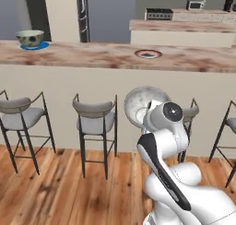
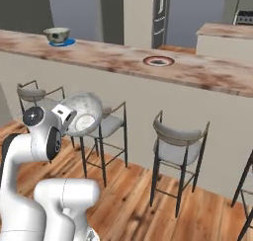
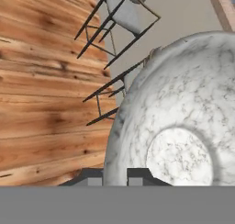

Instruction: Move the bowls from the cabinet to the plates on the dining table.

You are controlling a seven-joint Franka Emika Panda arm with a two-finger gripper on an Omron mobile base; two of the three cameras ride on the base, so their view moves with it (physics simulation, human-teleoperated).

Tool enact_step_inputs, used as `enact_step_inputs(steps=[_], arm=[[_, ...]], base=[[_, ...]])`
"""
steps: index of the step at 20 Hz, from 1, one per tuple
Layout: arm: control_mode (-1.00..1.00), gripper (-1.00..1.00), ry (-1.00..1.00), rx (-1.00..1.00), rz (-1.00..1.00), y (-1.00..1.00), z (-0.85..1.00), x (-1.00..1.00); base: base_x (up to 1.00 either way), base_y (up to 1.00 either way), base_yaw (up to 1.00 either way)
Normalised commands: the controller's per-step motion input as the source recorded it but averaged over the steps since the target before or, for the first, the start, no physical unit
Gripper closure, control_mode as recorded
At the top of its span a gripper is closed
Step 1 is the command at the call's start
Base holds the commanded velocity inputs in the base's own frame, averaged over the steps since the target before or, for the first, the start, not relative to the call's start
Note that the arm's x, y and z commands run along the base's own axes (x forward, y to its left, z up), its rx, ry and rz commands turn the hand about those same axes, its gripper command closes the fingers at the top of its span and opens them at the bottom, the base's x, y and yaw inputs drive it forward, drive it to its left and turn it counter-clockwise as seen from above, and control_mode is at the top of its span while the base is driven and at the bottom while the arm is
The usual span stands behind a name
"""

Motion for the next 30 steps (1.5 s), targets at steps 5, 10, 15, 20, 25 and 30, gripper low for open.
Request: enact_step_inputs(steps=[5, 10, 15, 20, 25, 30], arm=[[1.00, 1.00, 0.00, 0.00, 0.00, 0.00, 0.00, 0.00], [1.00, 1.00, 0.00, 0.00, 0.00, 0.00, 0.00, 0.00], [1.00, 1.00, 0.00, 0.00, 0.00, 0.00, 0.00, 0.00], [1.00, 1.00, 0.00, 0.00, 0.00, 0.00, 0.00, 0.00], [1.00, 1.00, 0.00, 0.00, 0.00, 0.00, 0.00, 0.00], [1.00, 1.00, 0.00, 0.00, 0.00, 0.00, 0.00, 0.00]], base=[[0.21, 0.38, -0.48], [0.48, 0.55, -0.26], [0.39, 0.36, -0.12], [0.29, 0.31, -0.17], [0.02, 0.10, -0.33], [0.19, 0.09, -0.23]])
